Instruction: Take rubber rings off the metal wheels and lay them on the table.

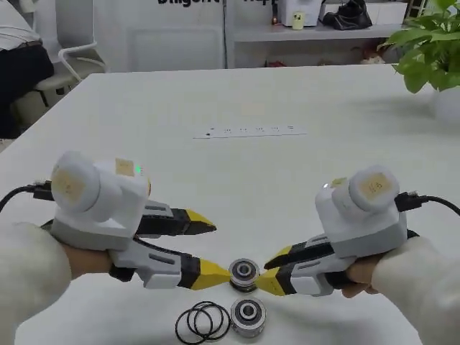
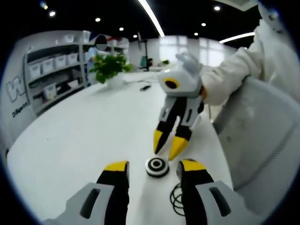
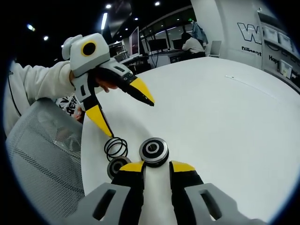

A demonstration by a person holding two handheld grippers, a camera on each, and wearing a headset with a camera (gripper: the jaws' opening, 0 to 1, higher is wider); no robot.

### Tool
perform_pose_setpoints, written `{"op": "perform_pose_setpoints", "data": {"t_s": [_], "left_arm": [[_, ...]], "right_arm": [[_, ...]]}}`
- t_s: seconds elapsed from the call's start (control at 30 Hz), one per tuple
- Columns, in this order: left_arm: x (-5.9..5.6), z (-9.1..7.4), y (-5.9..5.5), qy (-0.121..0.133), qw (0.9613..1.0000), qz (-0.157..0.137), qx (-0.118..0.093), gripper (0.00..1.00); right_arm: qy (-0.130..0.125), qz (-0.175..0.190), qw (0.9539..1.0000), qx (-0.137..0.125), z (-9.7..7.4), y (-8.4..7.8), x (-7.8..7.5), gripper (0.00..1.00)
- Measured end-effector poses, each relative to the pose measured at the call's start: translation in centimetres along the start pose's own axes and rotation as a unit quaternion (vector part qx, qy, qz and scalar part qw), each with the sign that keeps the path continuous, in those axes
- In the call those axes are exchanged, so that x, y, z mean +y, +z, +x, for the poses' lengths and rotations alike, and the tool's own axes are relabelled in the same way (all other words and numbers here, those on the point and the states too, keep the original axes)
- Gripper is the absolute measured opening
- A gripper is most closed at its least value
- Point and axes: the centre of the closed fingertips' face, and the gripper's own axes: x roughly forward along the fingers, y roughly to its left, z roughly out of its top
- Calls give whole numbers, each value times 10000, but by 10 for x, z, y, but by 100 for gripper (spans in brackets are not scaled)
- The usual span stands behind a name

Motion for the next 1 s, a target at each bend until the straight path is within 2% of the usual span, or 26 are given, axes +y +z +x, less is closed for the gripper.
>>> {"op": "perform_pose_setpoints", "data": {"t_s": [0.27,0.57,0.87,0.9,1.0], "left_arm": [[2,17,-3,42,9999,115,103,35],[4,27,-14,80,9995,148,268,24],[-1,33,-24,-25,9988,195,454,17],[-1,33,-22,-18,9991,166,396,17],[0,34,-23,-4,9992,58,393,16]], "right_arm": [[7,-11,10000,7,2,-1,1,18],[8,-38,10000,12,4,-3,1,19],[27,-88,10000,19,7,-3,2,18],[30,-86,10000,1,6,-3,3,18],[25,-64,10000,-14,6,-2,2,17]]}}
